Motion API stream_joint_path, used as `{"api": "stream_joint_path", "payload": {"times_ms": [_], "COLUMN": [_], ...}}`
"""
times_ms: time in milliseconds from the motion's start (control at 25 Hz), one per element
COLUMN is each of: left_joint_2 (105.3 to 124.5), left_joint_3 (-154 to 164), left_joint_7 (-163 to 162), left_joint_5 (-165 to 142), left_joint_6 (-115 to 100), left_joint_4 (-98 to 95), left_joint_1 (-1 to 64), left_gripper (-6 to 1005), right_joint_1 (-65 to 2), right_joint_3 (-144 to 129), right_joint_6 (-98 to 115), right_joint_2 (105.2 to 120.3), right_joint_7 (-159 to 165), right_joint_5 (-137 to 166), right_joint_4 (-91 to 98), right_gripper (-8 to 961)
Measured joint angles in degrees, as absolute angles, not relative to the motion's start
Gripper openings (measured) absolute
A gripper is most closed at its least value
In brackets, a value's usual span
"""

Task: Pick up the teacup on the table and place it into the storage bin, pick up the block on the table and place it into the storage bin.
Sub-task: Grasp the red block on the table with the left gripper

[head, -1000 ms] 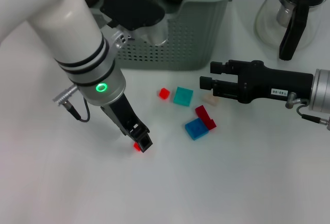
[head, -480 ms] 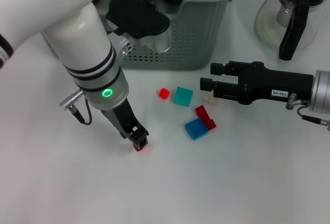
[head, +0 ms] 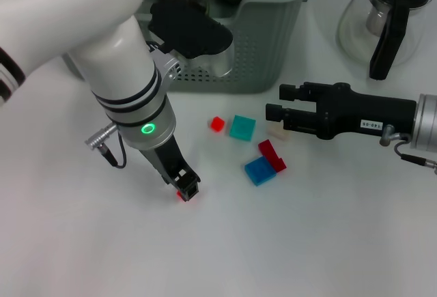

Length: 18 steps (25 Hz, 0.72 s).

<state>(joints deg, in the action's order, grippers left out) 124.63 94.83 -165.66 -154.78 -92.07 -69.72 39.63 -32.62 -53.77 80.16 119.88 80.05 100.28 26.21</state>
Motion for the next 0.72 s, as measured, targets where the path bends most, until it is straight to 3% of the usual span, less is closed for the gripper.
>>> {"api": "stream_joint_path", "payload": {"times_ms": [720], "left_joint_2": [124.63], "left_joint_3": [96.99], "left_joint_7": [-166.29], "left_joint_5": [-154.77], "left_joint_6": [-90.33], "left_joint_4": [-68.31], "left_joint_1": [40.34], "left_gripper": [345], "right_joint_1": [-32.79], "right_joint_3": [-53.46], "right_joint_6": [79.91], "right_joint_2": [119.88], "right_joint_7": [80.07], "right_joint_5": [100.28], "right_joint_4": [26.13], "right_gripper": [640]}}
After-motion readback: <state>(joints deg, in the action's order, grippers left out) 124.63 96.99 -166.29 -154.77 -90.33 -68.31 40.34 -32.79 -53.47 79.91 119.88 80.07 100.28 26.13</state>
